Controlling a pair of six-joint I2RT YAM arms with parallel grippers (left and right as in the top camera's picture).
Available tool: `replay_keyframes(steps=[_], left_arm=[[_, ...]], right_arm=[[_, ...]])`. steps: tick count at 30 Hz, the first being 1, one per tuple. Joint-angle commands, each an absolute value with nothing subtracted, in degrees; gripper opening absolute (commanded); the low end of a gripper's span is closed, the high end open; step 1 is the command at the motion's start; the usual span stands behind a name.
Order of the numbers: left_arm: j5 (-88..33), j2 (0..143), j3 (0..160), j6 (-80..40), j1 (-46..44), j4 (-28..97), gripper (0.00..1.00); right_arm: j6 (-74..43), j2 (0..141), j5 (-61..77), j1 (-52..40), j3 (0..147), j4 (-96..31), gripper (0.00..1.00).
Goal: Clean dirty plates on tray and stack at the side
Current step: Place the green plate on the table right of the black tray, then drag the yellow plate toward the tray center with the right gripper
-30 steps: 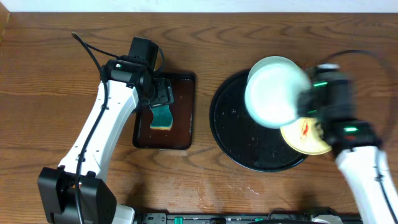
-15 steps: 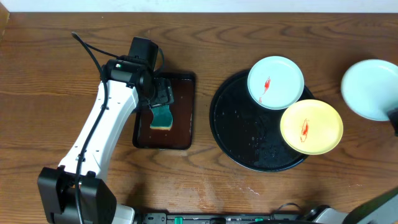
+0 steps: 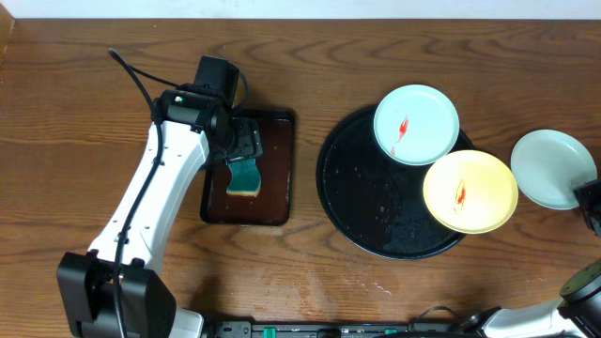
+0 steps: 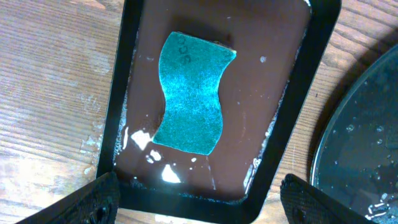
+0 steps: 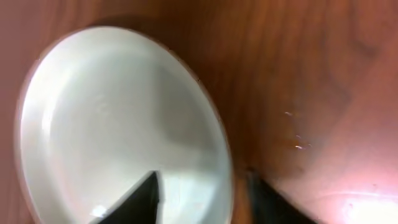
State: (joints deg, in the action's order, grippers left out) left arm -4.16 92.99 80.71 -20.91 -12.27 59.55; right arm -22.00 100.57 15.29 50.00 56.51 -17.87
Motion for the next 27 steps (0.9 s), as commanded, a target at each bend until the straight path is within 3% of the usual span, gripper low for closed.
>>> replay_keyframes(steps=[1, 6, 16, 20, 27], left_arm=[[-3.9, 92.4, 81.7, -20.6, -12.3, 59.7, 0.83], [-3.9, 92.4, 81.7, -20.6, -12.3, 59.7, 0.83], [-3.9, 92.4, 81.7, -20.6, -12.3, 59.7, 0.84], [-3.9, 92.4, 81.7, -20.6, -12.3, 59.7, 0.83], [-3.9, 92.4, 81.7, -20.6, -12.3, 59.7, 0.83]], right_arm=[[-18.6, 93.8, 25.3, 48.8, 57.3, -17.7, 0.57], [-13.5, 83.6, 31.2, 42.3, 57.3, -22.3, 0.57], [-9.1, 80.2, -4.1, 20.1, 55.2, -38.9, 0.52], [-11.4, 81.4, -10.6, 17.6, 53.9, -39.5, 0.51], [-13.3, 82.0, -11.9, 17.6, 51.5, -38.7, 0.4]])
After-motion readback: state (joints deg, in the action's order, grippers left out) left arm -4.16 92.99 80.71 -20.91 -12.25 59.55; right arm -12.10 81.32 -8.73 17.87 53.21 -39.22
